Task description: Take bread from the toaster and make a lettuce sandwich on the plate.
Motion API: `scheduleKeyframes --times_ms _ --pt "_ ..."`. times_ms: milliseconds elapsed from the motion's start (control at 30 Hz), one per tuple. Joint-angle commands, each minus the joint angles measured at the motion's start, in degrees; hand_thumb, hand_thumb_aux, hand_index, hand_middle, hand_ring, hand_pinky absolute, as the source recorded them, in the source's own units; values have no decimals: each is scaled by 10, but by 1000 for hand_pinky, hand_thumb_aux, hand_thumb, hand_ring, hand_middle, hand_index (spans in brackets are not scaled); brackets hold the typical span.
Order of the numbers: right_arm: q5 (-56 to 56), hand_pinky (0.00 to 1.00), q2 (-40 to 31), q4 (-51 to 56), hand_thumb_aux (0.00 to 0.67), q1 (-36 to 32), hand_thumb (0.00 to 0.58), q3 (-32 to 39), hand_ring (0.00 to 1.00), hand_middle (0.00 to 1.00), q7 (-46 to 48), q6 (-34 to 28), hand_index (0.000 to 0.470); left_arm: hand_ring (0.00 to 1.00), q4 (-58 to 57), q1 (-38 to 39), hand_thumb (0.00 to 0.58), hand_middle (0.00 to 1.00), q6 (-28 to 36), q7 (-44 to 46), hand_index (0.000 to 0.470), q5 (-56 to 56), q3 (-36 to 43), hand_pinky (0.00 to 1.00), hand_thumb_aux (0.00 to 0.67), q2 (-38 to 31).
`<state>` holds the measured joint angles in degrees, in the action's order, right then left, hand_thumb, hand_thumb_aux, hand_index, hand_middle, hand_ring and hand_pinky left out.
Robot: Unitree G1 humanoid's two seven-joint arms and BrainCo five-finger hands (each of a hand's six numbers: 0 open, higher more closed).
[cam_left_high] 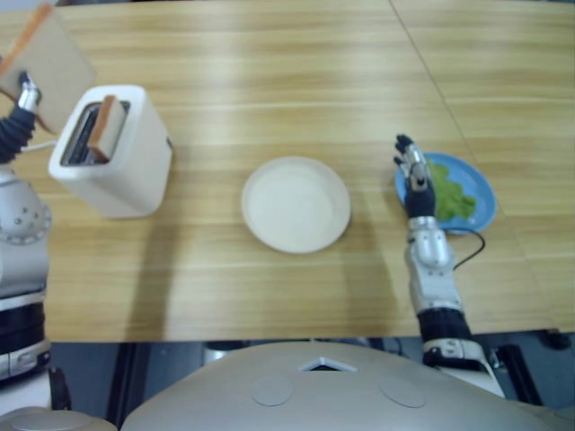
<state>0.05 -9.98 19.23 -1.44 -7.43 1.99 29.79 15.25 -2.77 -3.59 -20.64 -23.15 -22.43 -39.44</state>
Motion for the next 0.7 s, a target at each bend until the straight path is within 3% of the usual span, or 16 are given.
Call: scheduleKeyframes --times_ms 33,200,400,533,700 --pt "-2 0 3 -2 0 5 0 0 0 0 -2 -4 0 1000 64 -42 580 1000 13 57 460 60 43 1000 670 49" --pt "0 0 2 -7 0 6 0 0 0 0 2 -7 0 1000 75 -85 580 1000 54 135 460 156 153 1000 670 177" --pt "2 0 -2 -13 0 11 0 -2 0 0 6 -11 0 1000 -54 -77 580 1000 71 223 460 203 290 1000 670 307" --pt "2 0 -2 -20 0 16 0 -3 0 0 5 -14 0 1000 -161 -75 580 1000 56 257 460 192 348 1000 670 346" --pt "1 0 -3 -25 0 18 0 -2 0 0 5 -19 0 1000 -296 -86 580 1000 35 280 460 147 398 1000 670 346"
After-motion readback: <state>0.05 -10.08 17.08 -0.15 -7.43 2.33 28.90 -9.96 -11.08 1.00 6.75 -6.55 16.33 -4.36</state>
